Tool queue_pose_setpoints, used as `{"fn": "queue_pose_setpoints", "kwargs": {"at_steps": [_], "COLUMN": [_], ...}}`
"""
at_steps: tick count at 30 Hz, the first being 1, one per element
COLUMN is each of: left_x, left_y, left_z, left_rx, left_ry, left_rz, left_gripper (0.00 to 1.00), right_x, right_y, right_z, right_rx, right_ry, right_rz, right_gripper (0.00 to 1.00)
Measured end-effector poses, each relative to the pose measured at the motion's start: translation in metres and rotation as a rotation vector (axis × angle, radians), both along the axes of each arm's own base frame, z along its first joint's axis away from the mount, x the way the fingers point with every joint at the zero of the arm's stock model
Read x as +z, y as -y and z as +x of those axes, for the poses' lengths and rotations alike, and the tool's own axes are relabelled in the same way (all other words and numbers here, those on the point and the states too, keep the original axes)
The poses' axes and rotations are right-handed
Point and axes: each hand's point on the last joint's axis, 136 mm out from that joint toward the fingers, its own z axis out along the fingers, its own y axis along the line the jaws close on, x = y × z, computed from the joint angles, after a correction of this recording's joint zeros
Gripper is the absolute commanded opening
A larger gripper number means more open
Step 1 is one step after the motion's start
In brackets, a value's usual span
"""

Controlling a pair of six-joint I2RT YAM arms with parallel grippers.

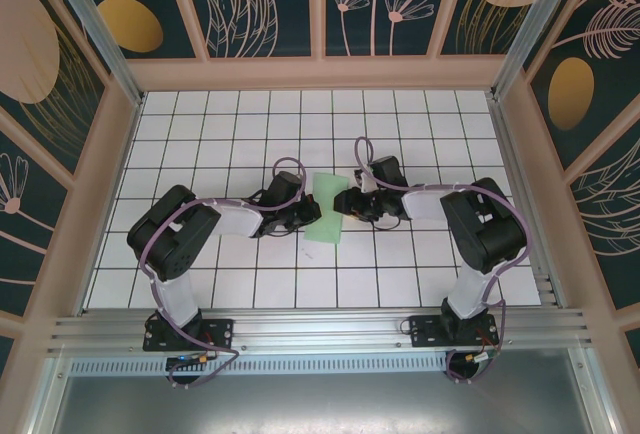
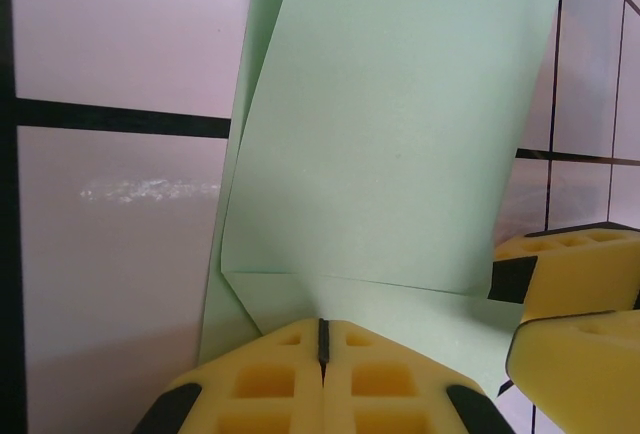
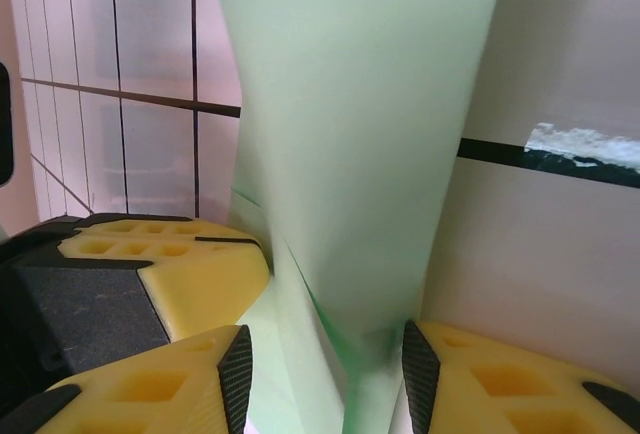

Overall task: Fold a paper plane with a square sheet of paper (pick it up from the middle)
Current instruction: Turn over the paper at the center of the table.

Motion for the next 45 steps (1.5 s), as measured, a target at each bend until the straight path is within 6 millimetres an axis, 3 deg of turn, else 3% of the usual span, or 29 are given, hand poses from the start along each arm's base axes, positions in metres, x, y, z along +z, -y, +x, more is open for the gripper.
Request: {"fn": "queue_pose_setpoints", "kwargs": {"at_steps": [8, 13, 23, 25, 31, 37, 45], "left_x": [0.0, 0.0, 0.0, 0.0, 0.0, 0.0, 0.0], "left_y": [0.0, 0.0, 0.0, 0.0, -0.001, -0.002, -0.002], "left_z": [0.0, 0.0, 0.0, 0.0, -0.001, -0.002, -0.003], "left_rx": [0.001, 0.002, 0.004, 0.004, 0.004, 0.004, 0.006], "left_ry": [0.005, 0.005, 0.003, 0.003, 0.004, 0.006, 0.006], "left_rz": [-0.003, -0.003, -0.005, -0.005, -0.005, -0.008, -0.011], "left_gripper": [0.05, 0.05, 0.05, 0.05, 0.05, 0.05, 0.05], "right_x": [-0.001, 0.003, 0.004, 0.006, 0.029, 0.015, 0.007], "right_y": [0.003, 0.01, 0.017, 0.019, 0.021, 0.029, 0.023], "right_z": [0.002, 0.001, 0.007, 0.013, 0.059, 0.08, 0.102], "right_rx": [-0.018, -0.049, -0.074, -0.081, -0.114, -0.138, -0.128], "right_ry": [-0.003, -0.001, 0.02, 0.033, 0.131, 0.11, 0.088], "right_rz": [-0.008, -0.01, -0.039, -0.065, -0.072, -0.08, -0.045], "right_gripper": [0.4, 0.28, 0.36, 0.4, 0.49, 0.54, 0.55]}}
